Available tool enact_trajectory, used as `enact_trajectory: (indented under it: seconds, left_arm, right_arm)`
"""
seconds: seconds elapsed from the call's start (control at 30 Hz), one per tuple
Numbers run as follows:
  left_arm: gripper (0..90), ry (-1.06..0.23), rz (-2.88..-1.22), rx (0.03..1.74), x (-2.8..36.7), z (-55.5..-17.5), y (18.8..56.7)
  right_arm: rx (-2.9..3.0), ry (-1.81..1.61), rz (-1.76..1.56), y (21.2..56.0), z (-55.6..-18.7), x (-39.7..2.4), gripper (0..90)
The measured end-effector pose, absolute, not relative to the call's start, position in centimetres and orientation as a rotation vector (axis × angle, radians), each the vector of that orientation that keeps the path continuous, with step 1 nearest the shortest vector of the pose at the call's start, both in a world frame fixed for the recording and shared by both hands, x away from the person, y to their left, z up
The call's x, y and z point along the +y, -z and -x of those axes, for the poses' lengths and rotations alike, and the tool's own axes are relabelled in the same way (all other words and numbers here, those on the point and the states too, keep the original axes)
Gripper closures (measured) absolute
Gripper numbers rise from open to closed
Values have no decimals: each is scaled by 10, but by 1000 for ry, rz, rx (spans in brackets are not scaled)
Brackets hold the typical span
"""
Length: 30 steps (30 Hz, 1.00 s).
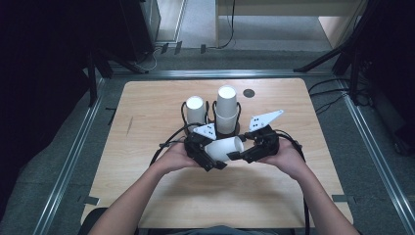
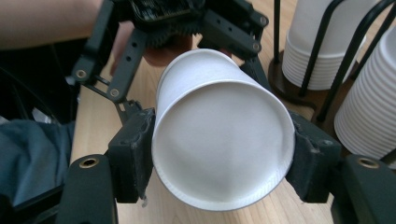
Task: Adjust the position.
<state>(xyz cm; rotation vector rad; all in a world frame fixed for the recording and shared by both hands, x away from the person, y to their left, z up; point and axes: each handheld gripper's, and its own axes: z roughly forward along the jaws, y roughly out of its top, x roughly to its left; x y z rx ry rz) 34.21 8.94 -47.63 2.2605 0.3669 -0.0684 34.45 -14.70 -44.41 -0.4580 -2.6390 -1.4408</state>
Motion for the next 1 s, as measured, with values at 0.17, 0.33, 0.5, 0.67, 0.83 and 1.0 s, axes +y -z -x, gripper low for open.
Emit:
enact_trajectory:
  seconds: [0.17,0.33,0.5,0.67,0.83,1.0]
  left_arm:
    - [179,83,-2233,344,95,-343,474]
    - [216,77,-2272,326,95,-342,474]
    - [234,72,-2284,325,96,-342,472]
    - [234,58,-2303,332,100,-344,466]
    - [233,43,-2339,339,105,-344,461]
    - [232,22,-2367,338,111,-345,452]
  right_arm:
    - [-2587,1478,459,442,-345,-151,335]
    - [-2591,1454,455,445,-345,-149,337]
    - [-2594,1454,445,446,-345,-149,332]
    - [-2672,1457,384,448,-340,-147,248]
    - [-2719,1397,385,451,-339,-144,232]
    - [-2761,1357,386,455,-340,-143,232]
